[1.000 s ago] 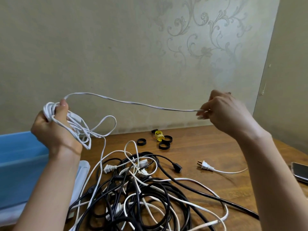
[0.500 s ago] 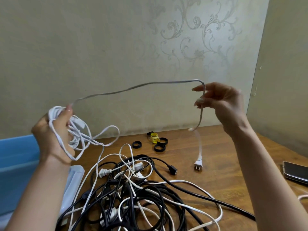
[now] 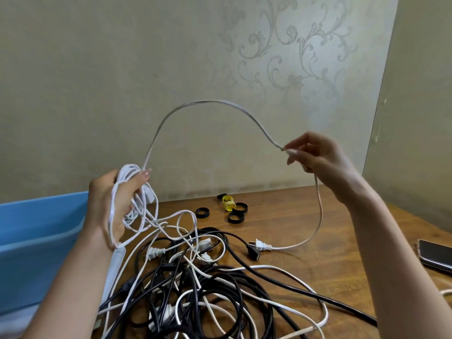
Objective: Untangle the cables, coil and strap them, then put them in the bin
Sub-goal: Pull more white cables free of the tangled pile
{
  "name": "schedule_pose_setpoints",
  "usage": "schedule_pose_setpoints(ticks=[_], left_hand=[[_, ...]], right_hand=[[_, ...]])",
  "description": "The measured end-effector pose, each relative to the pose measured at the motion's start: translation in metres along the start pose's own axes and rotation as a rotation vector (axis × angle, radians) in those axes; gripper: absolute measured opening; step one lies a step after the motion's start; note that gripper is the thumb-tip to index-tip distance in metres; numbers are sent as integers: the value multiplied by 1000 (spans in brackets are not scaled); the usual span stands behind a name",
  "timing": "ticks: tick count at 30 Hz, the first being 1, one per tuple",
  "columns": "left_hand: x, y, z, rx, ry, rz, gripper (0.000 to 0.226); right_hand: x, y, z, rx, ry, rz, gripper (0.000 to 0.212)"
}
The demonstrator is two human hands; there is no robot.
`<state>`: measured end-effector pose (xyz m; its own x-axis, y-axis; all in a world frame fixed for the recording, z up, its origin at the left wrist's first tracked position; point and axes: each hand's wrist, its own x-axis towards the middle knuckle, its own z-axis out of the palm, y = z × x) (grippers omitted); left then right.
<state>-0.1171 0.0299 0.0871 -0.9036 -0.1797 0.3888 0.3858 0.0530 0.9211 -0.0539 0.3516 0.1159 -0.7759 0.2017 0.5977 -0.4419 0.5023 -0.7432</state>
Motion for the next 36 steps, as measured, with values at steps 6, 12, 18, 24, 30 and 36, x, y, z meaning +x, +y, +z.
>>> schedule_pose_setpoints(ticks=[6, 12, 18, 24, 30, 36], left_hand=[[5, -4, 5, 327, -236, -129, 25], [0, -1, 10, 474, -543, -112, 40], [-15, 17, 25, 257, -640, -16, 34], [-20, 25, 24, 61, -407, 202, 21], [-27, 35, 16, -184, -582, 165, 38], [-33, 44, 12, -261, -699, 218, 53]], right_hand=[[7, 29, 5, -732, 94, -3, 12], [-3, 2, 38, -669, -220, -37, 30], [-40, -52, 104, 37, -493, -25, 23], [-40, -31, 119, -71, -443, 20, 16], [-34, -35, 107, 167, -201, -95, 57], [-39, -43, 109, 277, -247, -177, 51]])
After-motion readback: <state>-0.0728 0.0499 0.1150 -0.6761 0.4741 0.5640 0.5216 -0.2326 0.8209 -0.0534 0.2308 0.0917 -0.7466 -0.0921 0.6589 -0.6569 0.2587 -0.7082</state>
